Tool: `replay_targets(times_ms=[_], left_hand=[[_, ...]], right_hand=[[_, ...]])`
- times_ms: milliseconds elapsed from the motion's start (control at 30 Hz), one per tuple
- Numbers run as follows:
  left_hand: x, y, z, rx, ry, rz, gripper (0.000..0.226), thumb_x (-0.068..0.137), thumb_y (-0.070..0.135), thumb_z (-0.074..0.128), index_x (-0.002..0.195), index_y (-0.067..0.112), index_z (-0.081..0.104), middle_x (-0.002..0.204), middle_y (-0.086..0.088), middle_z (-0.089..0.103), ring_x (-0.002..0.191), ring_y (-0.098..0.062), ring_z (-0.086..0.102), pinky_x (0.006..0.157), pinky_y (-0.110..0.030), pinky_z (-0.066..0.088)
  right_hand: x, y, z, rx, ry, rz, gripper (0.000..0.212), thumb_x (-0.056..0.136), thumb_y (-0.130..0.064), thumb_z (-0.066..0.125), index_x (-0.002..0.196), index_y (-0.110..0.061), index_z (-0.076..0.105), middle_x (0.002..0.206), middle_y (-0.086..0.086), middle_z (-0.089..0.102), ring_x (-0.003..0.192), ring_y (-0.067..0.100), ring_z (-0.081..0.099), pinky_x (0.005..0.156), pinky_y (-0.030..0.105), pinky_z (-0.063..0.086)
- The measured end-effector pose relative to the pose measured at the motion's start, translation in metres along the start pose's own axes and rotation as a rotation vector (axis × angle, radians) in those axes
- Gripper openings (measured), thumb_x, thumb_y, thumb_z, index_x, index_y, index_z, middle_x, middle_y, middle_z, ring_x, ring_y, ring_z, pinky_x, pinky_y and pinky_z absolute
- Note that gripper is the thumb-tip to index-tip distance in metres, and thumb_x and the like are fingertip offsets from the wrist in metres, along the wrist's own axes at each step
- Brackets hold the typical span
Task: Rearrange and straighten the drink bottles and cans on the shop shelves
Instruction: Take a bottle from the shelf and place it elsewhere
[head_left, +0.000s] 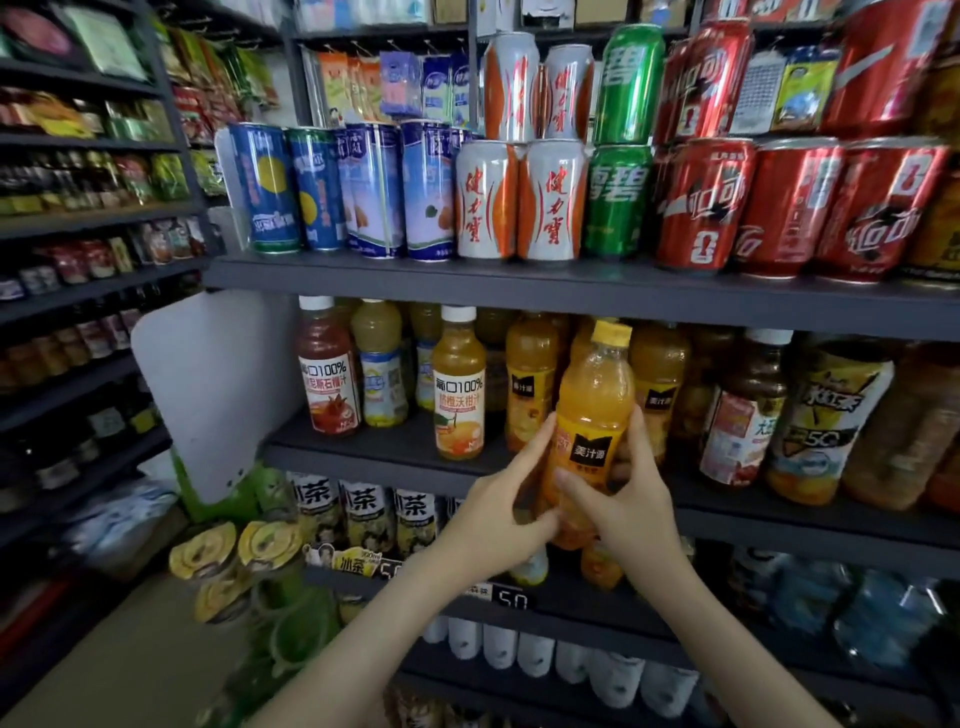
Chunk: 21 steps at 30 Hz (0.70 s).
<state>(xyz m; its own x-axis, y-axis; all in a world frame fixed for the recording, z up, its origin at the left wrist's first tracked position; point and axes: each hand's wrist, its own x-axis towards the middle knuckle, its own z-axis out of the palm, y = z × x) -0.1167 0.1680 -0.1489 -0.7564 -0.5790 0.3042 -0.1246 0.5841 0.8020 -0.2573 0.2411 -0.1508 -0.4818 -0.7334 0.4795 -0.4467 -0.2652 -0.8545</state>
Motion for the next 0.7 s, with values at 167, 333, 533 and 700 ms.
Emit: replay_targets(times_ms=[167, 333, 533, 700], left_hand=[[0.004, -0.025, -0.026, 0.132, 0.21, -0.005, 0.049, 0.094, 0.022, 0.056, 0.137, 0.039, 0.042, 0.126, 0.015, 0.057, 0.117, 0.002, 0.051, 0.093, -0.009, 0.041], [0.023, -0.034, -0.013, 0.188, 0.229, 0.018, 0.033, 0.093, 0.02, 0.057, 0.126, 0.023, 0.056, 0.113, 0.009, 0.063, 0.099, -0.004, 0.059, 0.082, -0.017, 0.049], [0.055, -0.014, 0.035, 0.156, 0.153, 0.115, 0.031, 0.094, 0.024, 0.056, 0.125, 0.024, 0.056, 0.111, 0.012, 0.061, 0.096, -0.004, 0.058, 0.085, -0.026, 0.051], [0.085, 0.013, 0.089, 0.064, 0.094, 0.102, 0.032, 0.094, 0.027, 0.057, 0.125, 0.019, 0.055, 0.116, 0.006, 0.062, 0.1, -0.006, 0.058, 0.085, -0.02, 0.048]], right_hand=[[-0.009, 0.006, 0.014, 0.004, 0.098, 0.039, 0.095, 0.078, -0.013, 0.078, 0.137, -0.055, 0.017, 0.136, -0.022, 0.045, 0.119, -0.009, 0.047, 0.095, 0.006, 0.041], [-0.016, 0.015, 0.003, 0.001, 0.262, 0.12, 0.09, 0.078, -0.014, 0.078, 0.147, -0.035, 0.025, 0.132, -0.012, 0.053, 0.117, 0.0, 0.052, 0.099, 0.023, 0.045], [-0.019, 0.023, -0.046, -0.065, 0.481, 0.199, 0.081, 0.078, -0.014, 0.078, 0.144, -0.021, 0.032, 0.12, -0.008, 0.054, 0.103, 0.005, 0.055, 0.081, 0.015, 0.046], [-0.028, 0.03, -0.098, -0.133, 0.604, 0.232, 0.079, 0.077, -0.016, 0.08, 0.141, -0.021, 0.034, 0.117, -0.009, 0.052, 0.104, 0.01, 0.053, 0.087, 0.03, 0.045]])
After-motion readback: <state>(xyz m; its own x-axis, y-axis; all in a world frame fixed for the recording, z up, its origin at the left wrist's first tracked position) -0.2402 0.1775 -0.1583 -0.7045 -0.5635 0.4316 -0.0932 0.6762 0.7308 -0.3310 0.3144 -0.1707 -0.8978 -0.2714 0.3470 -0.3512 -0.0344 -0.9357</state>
